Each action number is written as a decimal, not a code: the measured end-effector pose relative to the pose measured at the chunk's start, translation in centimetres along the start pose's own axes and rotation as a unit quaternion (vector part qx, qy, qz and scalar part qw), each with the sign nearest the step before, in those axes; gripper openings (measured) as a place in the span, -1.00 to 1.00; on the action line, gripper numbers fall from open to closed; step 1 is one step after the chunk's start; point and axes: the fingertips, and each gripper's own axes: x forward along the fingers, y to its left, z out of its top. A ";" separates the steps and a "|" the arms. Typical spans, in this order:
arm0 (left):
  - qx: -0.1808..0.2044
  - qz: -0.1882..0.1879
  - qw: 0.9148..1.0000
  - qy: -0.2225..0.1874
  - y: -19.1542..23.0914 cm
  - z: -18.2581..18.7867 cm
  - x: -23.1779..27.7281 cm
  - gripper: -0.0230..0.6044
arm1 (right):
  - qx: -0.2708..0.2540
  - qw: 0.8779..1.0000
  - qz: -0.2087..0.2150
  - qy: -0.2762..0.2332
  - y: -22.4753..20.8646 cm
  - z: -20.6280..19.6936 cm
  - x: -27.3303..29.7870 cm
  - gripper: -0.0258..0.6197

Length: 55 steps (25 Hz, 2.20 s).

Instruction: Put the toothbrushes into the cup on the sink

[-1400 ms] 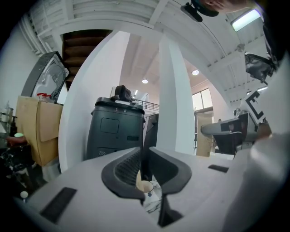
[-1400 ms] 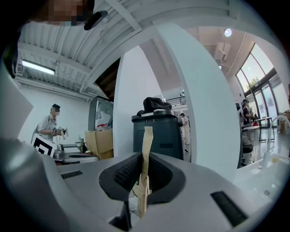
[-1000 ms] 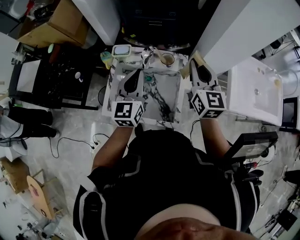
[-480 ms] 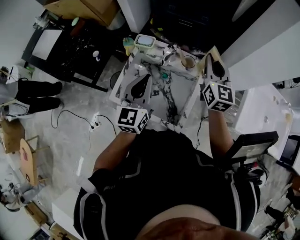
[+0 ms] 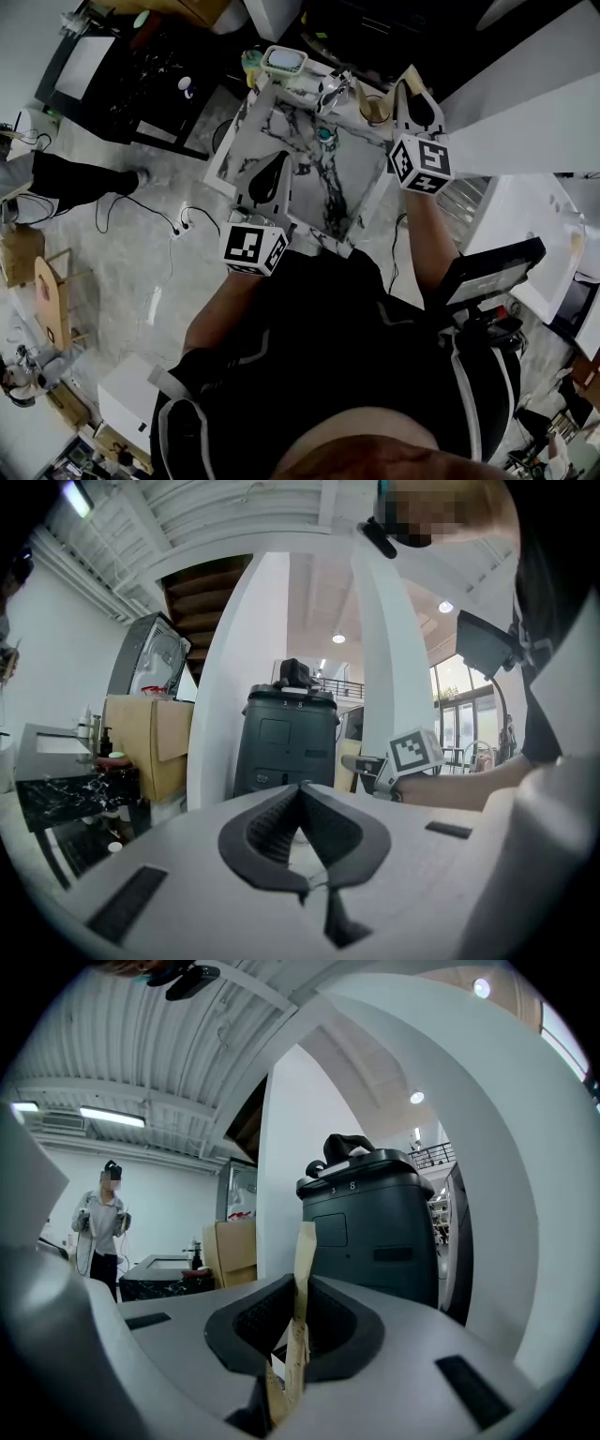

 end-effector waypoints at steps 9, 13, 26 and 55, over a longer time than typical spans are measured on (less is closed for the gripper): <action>-0.004 0.004 1.000 0.016 -0.2 -1.6 0.5 -0.91 | -0.002 1.000 0.001 0.030 -0.4 -5.3 2.0 -0.79; -0.003 0.002 1.000 0.020 -0.6 -2.0 0.9 -0.91 | -0.006 0.999 -0.001 0.042 -0.8 -7.4 2.3 -0.79; -0.007 0.007 0.999 0.035 -1.1 -3.2 0.4 -0.91 | -0.010 0.998 -0.004 0.061 -1.0 -10.9 2.3 -0.79; 0.020 -0.134 0.990 -0.036 -1.0 4.0 0.5 -0.91 | -0.007 0.997 -0.076 0.031 3.8 0.6 -11.0 -0.71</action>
